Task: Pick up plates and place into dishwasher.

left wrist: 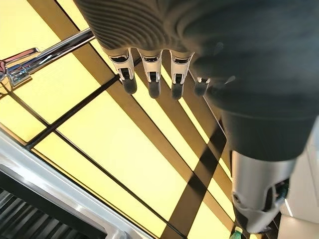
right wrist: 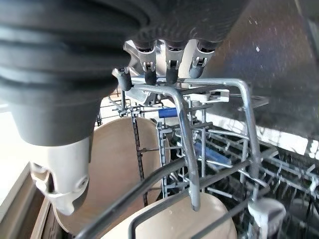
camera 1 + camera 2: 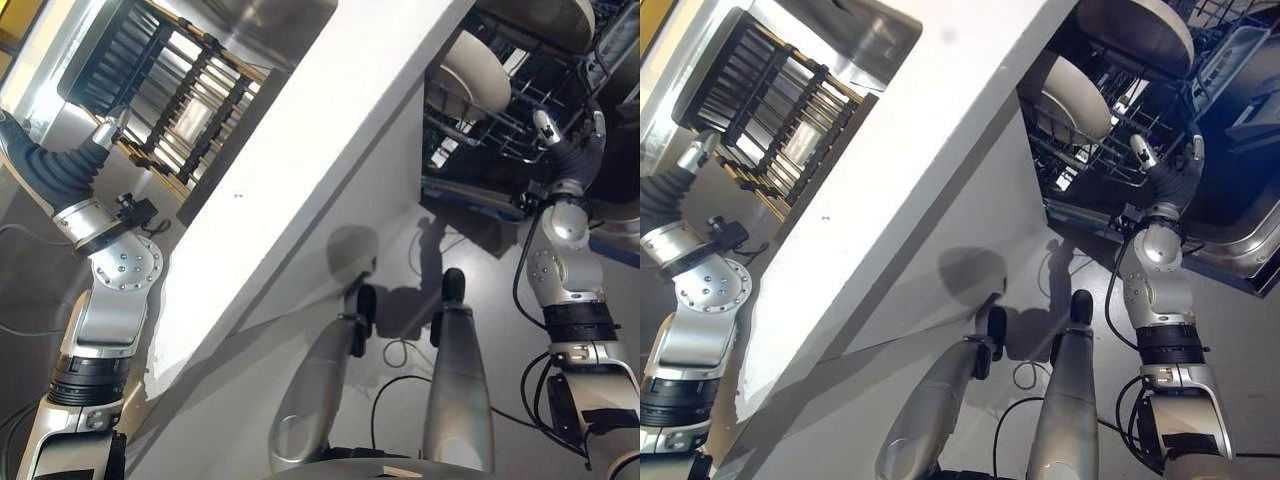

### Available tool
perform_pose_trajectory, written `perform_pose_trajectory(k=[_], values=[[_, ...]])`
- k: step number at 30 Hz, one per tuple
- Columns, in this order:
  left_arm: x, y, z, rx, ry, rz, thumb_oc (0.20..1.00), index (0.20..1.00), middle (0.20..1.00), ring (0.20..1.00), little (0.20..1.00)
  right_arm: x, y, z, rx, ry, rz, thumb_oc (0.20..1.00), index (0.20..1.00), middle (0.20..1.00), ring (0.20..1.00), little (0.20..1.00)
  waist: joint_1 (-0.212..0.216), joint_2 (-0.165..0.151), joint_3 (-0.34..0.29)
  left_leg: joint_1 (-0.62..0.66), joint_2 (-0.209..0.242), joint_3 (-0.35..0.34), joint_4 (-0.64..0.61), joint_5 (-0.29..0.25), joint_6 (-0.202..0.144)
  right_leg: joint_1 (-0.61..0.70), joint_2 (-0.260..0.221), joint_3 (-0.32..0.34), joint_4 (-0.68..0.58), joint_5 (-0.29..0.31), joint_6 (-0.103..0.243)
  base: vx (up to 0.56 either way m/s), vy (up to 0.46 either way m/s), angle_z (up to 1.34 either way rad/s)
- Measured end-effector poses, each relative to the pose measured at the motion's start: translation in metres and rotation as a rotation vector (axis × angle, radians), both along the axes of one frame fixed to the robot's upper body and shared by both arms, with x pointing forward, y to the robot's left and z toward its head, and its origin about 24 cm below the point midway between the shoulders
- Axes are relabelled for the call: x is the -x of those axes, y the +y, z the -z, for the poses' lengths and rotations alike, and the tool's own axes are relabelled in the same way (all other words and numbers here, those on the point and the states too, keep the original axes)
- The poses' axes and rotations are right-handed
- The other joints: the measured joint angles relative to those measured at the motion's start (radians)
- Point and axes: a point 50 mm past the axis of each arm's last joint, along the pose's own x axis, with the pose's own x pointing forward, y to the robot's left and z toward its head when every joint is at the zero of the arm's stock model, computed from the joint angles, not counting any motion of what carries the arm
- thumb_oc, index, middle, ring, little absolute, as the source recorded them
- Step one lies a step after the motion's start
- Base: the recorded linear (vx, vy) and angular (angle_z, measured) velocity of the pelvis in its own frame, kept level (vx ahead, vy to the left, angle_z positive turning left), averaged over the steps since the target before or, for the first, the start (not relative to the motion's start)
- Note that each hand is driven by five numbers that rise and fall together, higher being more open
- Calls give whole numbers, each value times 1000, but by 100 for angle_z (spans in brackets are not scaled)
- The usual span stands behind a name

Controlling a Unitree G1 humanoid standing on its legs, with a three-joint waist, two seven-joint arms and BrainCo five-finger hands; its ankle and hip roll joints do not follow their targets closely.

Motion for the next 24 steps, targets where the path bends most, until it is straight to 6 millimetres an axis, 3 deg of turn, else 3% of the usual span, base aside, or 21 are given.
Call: perform_pose_trajectory(k=[10,15,24], values=[[-1,-4,2,30,-6,43,1000,1000,1000,1000,1000,-5,13,0,30,11,-88,1000,1000,1000,1000,1000,7,3,-2,10,-21,-17,7,1,-12,1,-31,-27,64,-33,-10,93,71,11],[-4,-10,4,34,8,98,1000,1000,1000,1000,1000,-9,20,1,44,32,-109,1000,1000,1000,1000,1000,36,4,-3,15,-27,-31,26,-4,-20,6,-45,-51,111,-64,-24,51,-13,18],[-9,-12,17,42,71,169,1000,1000,1000,1000,1000,-33,35,-4,52,110,-212,1000,1000,1000,1000,1000,98,10,-7,60,-27,-70,18,-1,-40,57,-73,-120,150,-114,-44,25,-41,21]])
